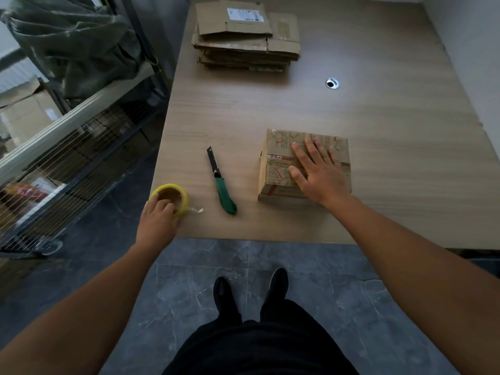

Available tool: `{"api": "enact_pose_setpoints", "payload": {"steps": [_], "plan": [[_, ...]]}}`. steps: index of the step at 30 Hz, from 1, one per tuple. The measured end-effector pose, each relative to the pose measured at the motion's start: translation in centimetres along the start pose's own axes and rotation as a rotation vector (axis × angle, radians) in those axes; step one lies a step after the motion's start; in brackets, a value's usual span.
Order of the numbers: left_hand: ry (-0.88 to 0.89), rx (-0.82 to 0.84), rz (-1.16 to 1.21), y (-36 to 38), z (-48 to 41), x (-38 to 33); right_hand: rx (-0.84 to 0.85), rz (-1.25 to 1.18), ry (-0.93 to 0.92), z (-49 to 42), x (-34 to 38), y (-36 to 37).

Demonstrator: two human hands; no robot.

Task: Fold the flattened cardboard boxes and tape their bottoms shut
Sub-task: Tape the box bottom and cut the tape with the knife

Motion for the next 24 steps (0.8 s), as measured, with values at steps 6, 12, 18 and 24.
{"api": "enact_pose_setpoints", "payload": {"steps": [6,12,18,24], "plan": [[0.181,-0.034,0.052,-2.5,-1.4,-4.9,0.037,0.001,-0.020,0.2,0.1,0.4],[0.414,-0.171,0.190,-8.8,-3.5,-15.2,0.029,0.022,-0.037,-0.8,0.1,-0.6],[0.590,-0.179,0.214,-10.1,-6.6,-25.0,-0.053,-0.075,-0.048,-1.7,-0.3,-1.3],[0.562,-0.125,0.108,-7.6,-7.6,-28.2,-0.198,-0.650,0.054,-1.6,-2.4,-1.8]]}}
Point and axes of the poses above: each hand's wrist, its own z-axis away from the middle knuckle, its own y-axis out of the palm, x = y × z, the point moved 4 cm from there along -z, towards the middle knuckle, and after that the axes turned 14 degrees about z, right-handed, at the moved point
